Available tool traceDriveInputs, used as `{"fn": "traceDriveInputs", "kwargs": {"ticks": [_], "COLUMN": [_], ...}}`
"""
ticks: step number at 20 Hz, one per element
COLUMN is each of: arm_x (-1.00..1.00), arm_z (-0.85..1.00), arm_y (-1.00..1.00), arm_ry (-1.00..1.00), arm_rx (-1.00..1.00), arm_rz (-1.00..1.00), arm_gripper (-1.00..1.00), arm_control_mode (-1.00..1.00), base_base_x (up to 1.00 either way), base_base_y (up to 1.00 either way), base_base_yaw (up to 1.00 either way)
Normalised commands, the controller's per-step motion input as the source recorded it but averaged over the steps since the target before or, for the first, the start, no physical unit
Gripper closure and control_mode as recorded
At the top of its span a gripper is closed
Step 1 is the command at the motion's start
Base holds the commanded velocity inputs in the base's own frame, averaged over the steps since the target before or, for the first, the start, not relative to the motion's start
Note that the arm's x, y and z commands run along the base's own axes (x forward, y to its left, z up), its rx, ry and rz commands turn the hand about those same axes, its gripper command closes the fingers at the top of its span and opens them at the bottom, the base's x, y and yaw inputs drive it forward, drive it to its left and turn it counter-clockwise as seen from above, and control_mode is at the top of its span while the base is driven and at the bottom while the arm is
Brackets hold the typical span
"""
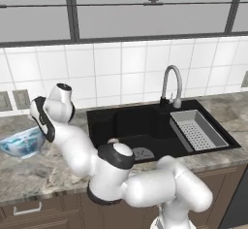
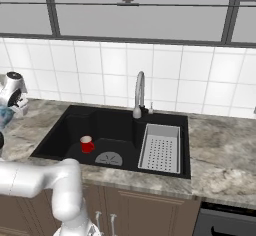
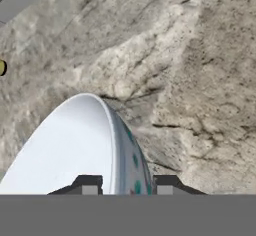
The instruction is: Pick the mug and place it in the sink. Pick the bowl and place it in the open cabinet and then close the cabinet.
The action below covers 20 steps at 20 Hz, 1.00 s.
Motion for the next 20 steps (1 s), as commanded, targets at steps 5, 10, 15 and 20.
{"fn": "traceDriveInputs", "kwargs": {"ticks": [5,10,15,20], "arm_x": [-0.29,-0.62,-1.0,-1.0], "arm_z": [0.0,0.08,-0.52,0.47], "arm_y": [0.41,0.04,-0.97,-0.94], "arm_ry": [0.2,0.32,-0.19,-0.68], "arm_rx": [0.0,0.05,-0.03,-0.37], "arm_rz": [0.0,-0.04,0.0,0.0], "arm_gripper": [1.0,1.0,1.0,1.0], "arm_control_mode": [-1.0,-1.0,-1.0,-1.0], "base_base_x": [0.0,0.0,0.0,0.0], "base_base_y": [0.0,0.0,0.0,0.0], "base_base_yaw": [0.0,0.0,0.0,0.0]}}
